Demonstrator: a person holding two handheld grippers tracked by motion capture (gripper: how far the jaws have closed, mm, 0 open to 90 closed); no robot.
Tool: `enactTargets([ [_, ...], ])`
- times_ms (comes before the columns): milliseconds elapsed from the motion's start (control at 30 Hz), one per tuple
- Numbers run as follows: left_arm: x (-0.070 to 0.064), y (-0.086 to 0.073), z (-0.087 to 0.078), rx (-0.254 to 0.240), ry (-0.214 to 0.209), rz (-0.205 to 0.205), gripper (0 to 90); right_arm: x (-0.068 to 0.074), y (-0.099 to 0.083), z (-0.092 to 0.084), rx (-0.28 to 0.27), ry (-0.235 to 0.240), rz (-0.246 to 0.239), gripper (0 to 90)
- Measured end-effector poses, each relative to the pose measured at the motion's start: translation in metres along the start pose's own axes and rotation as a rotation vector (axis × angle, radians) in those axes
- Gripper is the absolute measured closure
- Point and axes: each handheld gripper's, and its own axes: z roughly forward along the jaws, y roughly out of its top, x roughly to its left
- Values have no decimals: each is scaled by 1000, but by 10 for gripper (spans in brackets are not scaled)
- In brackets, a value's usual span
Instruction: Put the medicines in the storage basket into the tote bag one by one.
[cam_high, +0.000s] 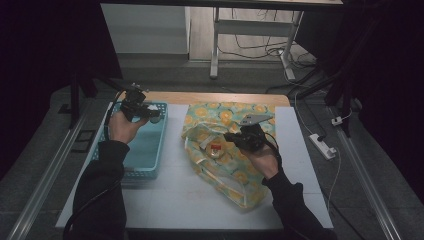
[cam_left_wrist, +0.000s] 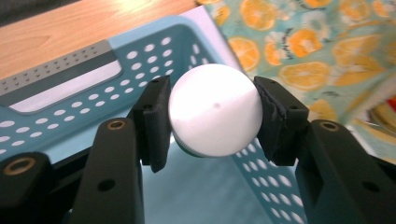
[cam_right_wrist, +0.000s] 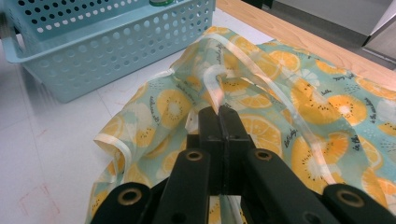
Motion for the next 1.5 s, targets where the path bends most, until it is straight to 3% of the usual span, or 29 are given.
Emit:
enactTargets([
  [567,-31,-7,-32,-49,-82,68,502,2,0,0,1,1,-4,898],
  [1067,-63,-16,-31,-31,-156,128,502,2,1,0,-2,0,-4,898],
  [1500,-95,-22,-14,2,-226,197,502,1,2,-3,-10,-5,-3,898],
])
